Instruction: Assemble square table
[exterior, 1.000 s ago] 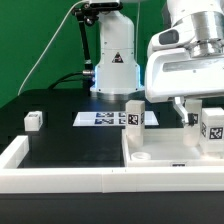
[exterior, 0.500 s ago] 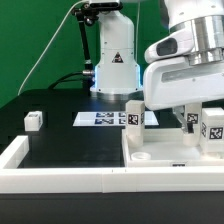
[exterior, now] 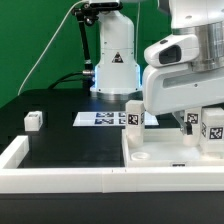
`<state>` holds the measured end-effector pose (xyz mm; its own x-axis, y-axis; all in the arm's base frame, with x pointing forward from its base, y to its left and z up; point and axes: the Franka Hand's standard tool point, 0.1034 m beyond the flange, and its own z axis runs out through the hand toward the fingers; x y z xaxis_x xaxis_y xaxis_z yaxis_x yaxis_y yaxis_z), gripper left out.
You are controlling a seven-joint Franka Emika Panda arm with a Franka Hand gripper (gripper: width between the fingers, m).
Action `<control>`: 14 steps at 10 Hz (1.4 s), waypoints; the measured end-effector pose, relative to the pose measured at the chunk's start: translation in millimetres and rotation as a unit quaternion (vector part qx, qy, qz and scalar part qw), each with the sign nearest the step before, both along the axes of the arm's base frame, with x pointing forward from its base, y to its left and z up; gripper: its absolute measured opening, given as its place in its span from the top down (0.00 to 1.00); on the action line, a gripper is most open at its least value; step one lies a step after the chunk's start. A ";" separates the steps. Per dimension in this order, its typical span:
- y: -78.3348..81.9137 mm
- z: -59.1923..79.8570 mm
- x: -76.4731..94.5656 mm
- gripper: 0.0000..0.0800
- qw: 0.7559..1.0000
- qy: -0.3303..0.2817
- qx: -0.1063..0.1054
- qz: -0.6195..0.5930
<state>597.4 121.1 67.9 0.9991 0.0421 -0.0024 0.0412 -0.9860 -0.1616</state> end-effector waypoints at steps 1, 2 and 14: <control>-0.3 0.0 0.1 0.19 1.000 0.000 0.000 0.000; 0.0 1.7 0.4 0.19 1.000 0.006 -0.009 -0.013; -4.5 12.7 12.8 0.64 0.999 -0.002 -0.042 -0.021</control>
Offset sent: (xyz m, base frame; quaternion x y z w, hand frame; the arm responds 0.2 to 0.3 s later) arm 0.0185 -0.0188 0.0182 -0.1089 -0.0058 0.0271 0.9937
